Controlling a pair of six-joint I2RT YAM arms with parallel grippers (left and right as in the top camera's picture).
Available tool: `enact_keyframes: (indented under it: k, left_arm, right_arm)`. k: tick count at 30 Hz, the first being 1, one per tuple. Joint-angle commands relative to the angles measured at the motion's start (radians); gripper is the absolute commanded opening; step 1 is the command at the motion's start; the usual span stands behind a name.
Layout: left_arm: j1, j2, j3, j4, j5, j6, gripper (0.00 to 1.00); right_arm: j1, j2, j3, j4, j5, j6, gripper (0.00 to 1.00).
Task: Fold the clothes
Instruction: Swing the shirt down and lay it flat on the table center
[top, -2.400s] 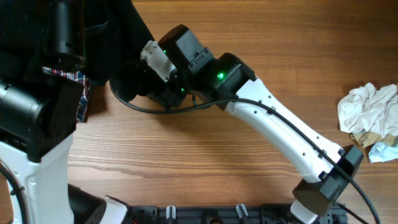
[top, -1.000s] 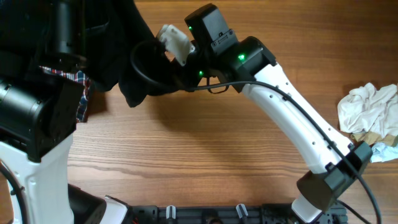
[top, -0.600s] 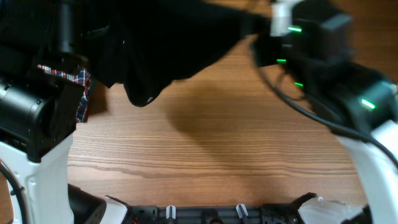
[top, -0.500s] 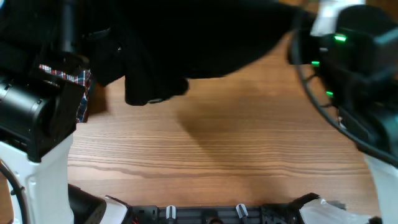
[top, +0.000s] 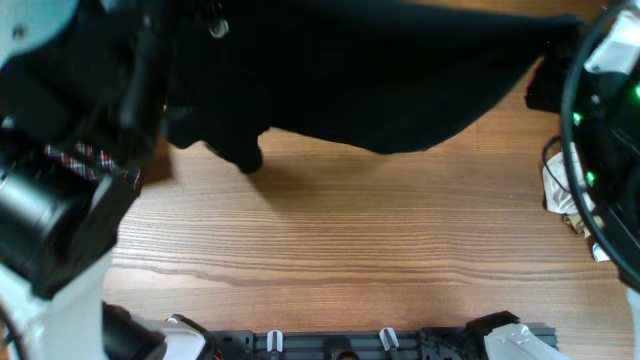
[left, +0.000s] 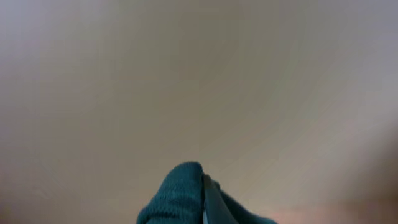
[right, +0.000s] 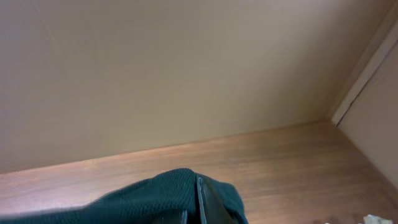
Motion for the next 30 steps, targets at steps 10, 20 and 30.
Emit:
enact_keyframes:
  k: [10,20,30]
  left_arm:
    - [-0.187,-0.109,0.022,-0.436,-0.013,-0.239,0.04]
    - [0.051,0.251,0.019,-0.467,-0.057,-0.240,0.04]
    - [0.337,0.758,0.019,-0.039,0.109,-0.239,0.23]
  right_arm:
    - [-0.008,-0.077,0.031,-0.221,-0.016,-0.008,0.04]
    - [-0.008,0.204,0.031,-0.246,-0.029,-0.010,0.04]
    - [-0.120,0.716,0.031,0.061,-0.029,-0.109,0.61]
